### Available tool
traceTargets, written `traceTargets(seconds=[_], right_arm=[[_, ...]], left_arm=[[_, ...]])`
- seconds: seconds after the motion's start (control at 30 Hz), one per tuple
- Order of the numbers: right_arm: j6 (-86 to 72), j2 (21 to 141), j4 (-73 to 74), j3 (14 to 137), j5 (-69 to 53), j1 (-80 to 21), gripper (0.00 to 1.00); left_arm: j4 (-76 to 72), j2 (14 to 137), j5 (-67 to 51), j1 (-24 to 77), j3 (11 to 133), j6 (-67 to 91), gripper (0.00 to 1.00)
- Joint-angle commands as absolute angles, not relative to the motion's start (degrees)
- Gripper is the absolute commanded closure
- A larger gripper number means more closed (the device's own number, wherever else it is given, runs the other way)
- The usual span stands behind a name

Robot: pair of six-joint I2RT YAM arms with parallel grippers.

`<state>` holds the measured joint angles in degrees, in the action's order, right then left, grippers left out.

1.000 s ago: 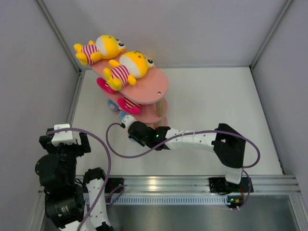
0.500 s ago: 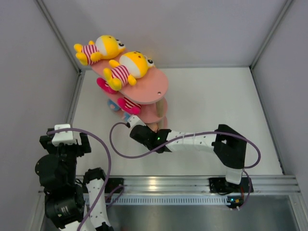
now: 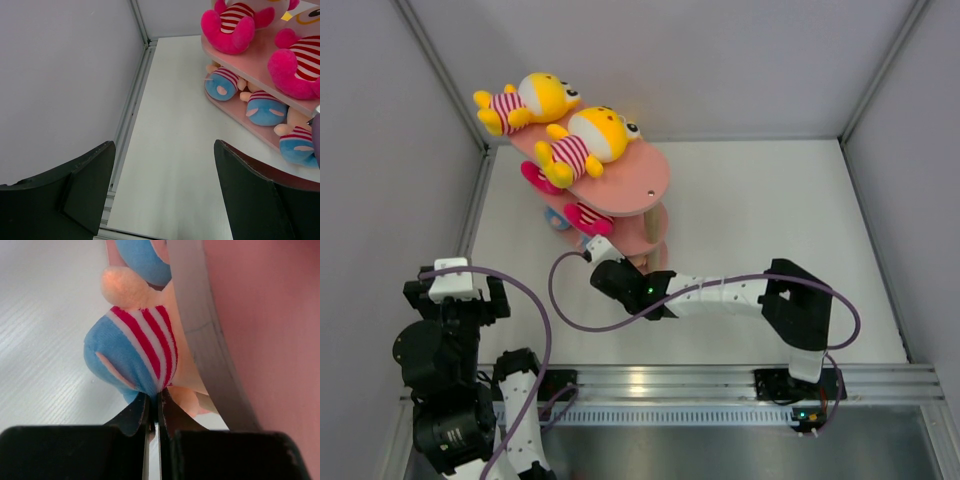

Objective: Place and organize the stuffed toys onto the shelf

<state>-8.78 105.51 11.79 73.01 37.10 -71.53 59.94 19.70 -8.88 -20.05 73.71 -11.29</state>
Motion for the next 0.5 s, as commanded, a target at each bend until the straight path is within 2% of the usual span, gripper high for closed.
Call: traceTargets(seconds=[0.0,0.23,0.47], right_arm=[[-5.1,105.7,4.6,73.6,37.1,-71.2,1.0],[-5.1,107.5,2.6,77.3,32.3,-71.0,1.0],[-3.4,106.5,-1.2,75.3,28.6,-70.1,1.0]], left_arm=[[57.0,19.5,-9.8,-19.9,74.6,-11.2,0.14],[57.0,19.2,-8.9,-19.6,74.6,-11.8,0.14],[57.0,18.9,-8.8,-19.4,74.2,-11.9,0.14]])
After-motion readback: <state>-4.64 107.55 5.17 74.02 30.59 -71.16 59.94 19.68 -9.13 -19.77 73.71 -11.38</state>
